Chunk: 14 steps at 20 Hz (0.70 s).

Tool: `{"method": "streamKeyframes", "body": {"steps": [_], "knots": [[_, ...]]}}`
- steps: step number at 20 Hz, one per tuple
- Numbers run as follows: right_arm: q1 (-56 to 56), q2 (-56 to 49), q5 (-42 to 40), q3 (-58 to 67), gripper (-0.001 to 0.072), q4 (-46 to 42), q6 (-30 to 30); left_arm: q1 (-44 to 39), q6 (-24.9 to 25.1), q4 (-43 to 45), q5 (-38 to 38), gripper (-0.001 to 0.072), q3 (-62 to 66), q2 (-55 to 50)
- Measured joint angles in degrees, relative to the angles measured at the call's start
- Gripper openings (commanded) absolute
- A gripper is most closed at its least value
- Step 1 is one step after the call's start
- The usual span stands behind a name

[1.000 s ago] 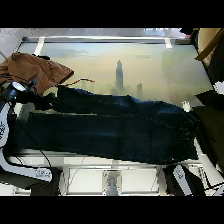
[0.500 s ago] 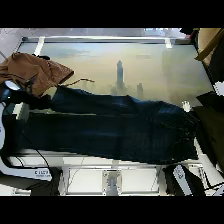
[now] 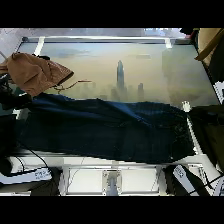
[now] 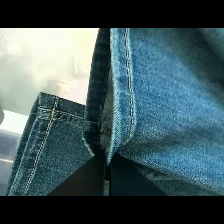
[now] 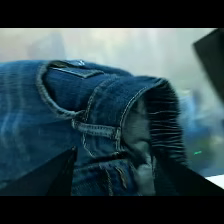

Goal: Fold the clothes and pants, and hang the long-sleeved shirts on hangers.

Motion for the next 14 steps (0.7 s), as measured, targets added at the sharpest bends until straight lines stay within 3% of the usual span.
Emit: {"method": "streamKeyframes", "body": {"steps": [4, 7, 9, 11, 12, 14], "knots": [[0.0, -8.7, -5.1, -1.2, 0.0529, 10.7, -4.1, 0.1, -0.4, 0.0, 0.5, 0.0022, 0.0, 0.3], [0.0, -14.5, -6.2, -1.2, 0.0516, 13.7, -5.9, 0.1, -0.5, 0.0, 0.8, 0.0022, 0.0, 0.3], [0.0, -16.7, -6.5, -1.1, 0.0377, 14.1, -7.4, 0.1, -0.7, -0.1, 0.8, 0.0023, 0.0, 0.4], [0.0, -17.9, -6.6, -1.0, 0.0146, 15.8, -10.3, 0.1, -1.4, -0.2, 0.8, 0.0022, 0.0, 0.4], [0.0, -18.3, -6.6, -0.7, 0.0064, 17.5, -12.2, 0.1, -1.5, -0.2, 0.9, 0.0022, 0.0, 0.4], [0.0, -18.8, -6.7, 0.7, 0.0041, 21.6, -15.1, 0.2, -1.7, -0.1, 0.9, 0.0022, 0.0, 0.4]]}}
